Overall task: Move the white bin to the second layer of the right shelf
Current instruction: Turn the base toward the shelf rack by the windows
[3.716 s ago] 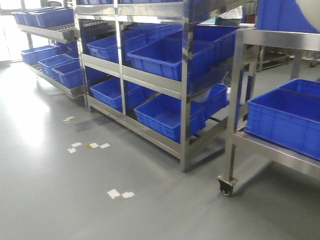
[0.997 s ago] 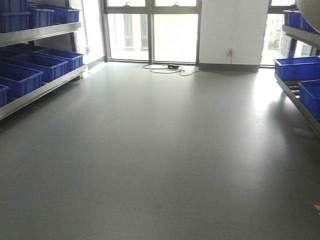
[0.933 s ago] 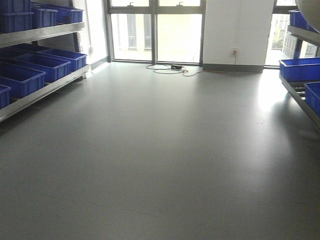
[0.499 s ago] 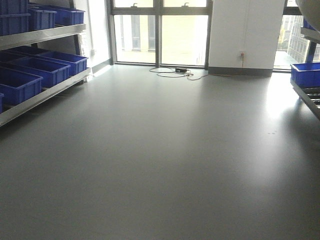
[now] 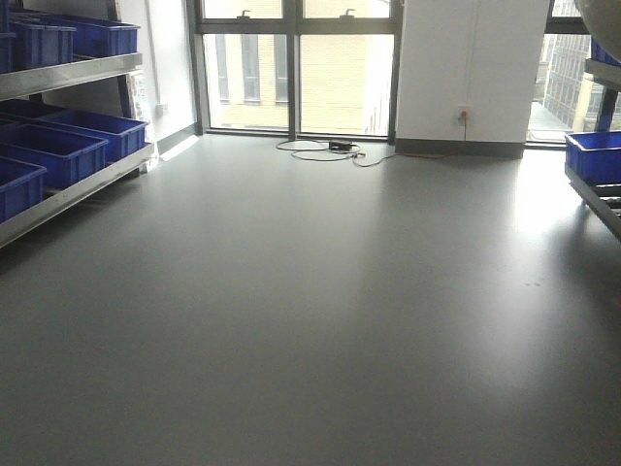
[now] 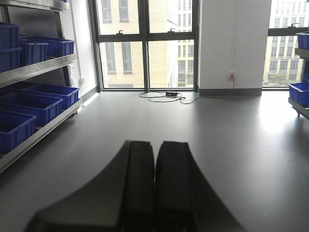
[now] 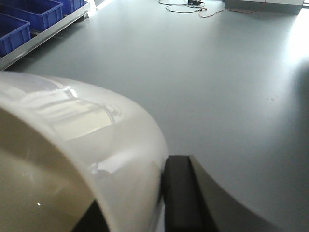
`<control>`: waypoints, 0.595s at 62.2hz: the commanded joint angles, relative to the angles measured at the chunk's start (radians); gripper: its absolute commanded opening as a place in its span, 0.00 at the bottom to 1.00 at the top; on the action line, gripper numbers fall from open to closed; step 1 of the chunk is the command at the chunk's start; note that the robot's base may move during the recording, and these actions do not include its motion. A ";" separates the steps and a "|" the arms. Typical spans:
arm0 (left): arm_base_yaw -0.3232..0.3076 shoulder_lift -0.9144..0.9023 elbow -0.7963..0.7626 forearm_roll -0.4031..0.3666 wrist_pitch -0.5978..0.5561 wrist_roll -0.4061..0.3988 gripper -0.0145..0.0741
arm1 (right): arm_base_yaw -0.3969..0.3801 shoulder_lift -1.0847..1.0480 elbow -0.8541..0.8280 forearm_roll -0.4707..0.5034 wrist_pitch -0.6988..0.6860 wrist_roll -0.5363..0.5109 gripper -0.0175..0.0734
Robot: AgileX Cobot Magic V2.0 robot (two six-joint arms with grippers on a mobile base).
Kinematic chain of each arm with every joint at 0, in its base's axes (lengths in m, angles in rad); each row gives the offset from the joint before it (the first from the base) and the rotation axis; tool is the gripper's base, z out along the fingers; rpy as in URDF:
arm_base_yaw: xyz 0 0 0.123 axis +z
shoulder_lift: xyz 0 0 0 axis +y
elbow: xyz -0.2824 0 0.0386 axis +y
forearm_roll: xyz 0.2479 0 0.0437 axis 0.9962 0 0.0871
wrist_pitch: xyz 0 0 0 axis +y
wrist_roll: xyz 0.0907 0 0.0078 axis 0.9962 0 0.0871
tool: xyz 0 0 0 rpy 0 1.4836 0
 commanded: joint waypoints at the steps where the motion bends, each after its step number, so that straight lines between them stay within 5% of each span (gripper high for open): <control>1: -0.002 -0.013 0.033 -0.005 -0.087 -0.007 0.26 | -0.006 0.000 -0.031 -0.002 -0.107 -0.004 0.25; 37: -0.002 -0.013 0.033 -0.005 -0.087 -0.007 0.26 | -0.006 0.000 -0.031 -0.002 -0.107 -0.004 0.25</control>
